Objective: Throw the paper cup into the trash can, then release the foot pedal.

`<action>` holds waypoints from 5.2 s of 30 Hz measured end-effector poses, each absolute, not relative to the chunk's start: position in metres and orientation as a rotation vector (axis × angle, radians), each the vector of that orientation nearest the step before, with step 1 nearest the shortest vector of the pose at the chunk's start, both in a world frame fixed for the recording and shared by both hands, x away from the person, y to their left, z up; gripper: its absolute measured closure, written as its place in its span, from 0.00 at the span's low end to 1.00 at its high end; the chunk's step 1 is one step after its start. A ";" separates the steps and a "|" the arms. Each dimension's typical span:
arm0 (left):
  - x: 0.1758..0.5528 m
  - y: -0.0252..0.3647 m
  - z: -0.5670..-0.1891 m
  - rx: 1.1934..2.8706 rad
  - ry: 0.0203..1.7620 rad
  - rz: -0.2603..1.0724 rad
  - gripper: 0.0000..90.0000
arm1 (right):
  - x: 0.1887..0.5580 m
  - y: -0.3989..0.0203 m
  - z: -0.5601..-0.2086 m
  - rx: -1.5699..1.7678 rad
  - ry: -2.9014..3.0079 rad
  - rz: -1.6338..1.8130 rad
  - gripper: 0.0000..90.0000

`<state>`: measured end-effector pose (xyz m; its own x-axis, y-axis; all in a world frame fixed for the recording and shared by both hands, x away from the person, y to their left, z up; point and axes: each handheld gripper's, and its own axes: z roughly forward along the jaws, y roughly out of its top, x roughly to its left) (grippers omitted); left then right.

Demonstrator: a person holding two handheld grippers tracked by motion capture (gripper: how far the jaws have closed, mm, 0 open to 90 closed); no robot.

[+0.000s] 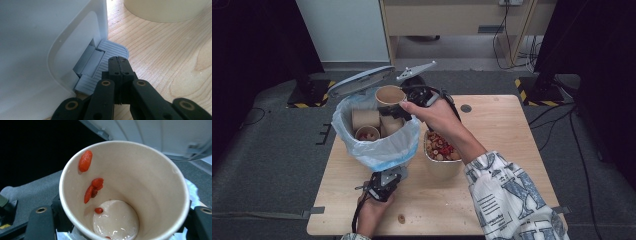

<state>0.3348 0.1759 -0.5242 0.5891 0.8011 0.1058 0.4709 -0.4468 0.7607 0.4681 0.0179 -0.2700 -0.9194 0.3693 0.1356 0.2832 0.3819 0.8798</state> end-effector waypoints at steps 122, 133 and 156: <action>0.300 0.194 -0.499 1.974 1.060 0.516 0.42 | 0.476 -0.222 -0.388 1.246 2.078 1.212 0.07; 0.301 0.217 -0.502 1.980 1.084 0.489 0.36 | 0.447 -0.247 -0.436 1.329 2.035 1.177 0.06; 0.309 0.246 -0.507 1.969 1.184 0.511 0.28 | 0.435 -0.239 -0.540 1.475 2.075 0.866 0.04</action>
<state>0.3093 0.2455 -0.5074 0.4880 0.8716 -0.0468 0.5639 -0.2739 0.7791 0.4352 -0.2388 -0.5398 -0.3277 0.9448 -0.0018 0.6631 0.2313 0.7119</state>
